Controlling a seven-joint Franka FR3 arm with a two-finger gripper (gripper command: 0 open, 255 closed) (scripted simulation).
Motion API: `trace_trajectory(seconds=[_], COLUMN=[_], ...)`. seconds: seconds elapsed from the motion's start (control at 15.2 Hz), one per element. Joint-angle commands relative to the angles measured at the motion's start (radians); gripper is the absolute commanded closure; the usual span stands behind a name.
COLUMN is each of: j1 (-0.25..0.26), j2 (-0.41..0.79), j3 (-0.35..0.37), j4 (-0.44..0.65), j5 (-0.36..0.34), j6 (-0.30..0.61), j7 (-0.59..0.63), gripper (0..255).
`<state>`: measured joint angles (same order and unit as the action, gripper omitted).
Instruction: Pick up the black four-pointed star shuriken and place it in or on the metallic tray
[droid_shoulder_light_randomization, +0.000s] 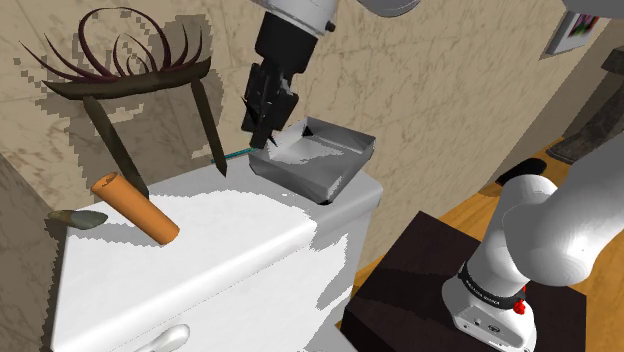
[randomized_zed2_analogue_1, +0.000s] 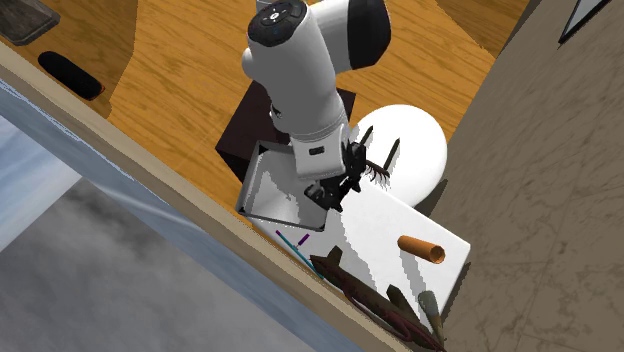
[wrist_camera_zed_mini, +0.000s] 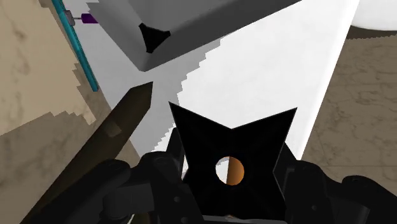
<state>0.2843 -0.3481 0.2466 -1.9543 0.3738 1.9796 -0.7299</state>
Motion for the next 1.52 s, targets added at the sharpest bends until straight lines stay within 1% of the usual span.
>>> trace_trajectory(seconds=[0.0, 0.4, 0.46, 1.19, 1.45], j1=[-0.01, -0.038, -0.048, -0.042, -0.042], j2=[-0.042, -0.154, -0.179, -0.201, -0.201], j3=[-0.041, -0.158, -0.19, -0.182, -0.182], j4=[-0.037, -0.138, -0.159, -0.318, -0.318], j5=[0.013, 0.021, 0.017, 0.04, 0.04], j6=[-0.023, -0.084, -0.102, 0.029, 0.029], j7=[-0.052, -0.186, -0.222, -0.268, -0.268], gripper=[255, 255, 255, 255, 255])
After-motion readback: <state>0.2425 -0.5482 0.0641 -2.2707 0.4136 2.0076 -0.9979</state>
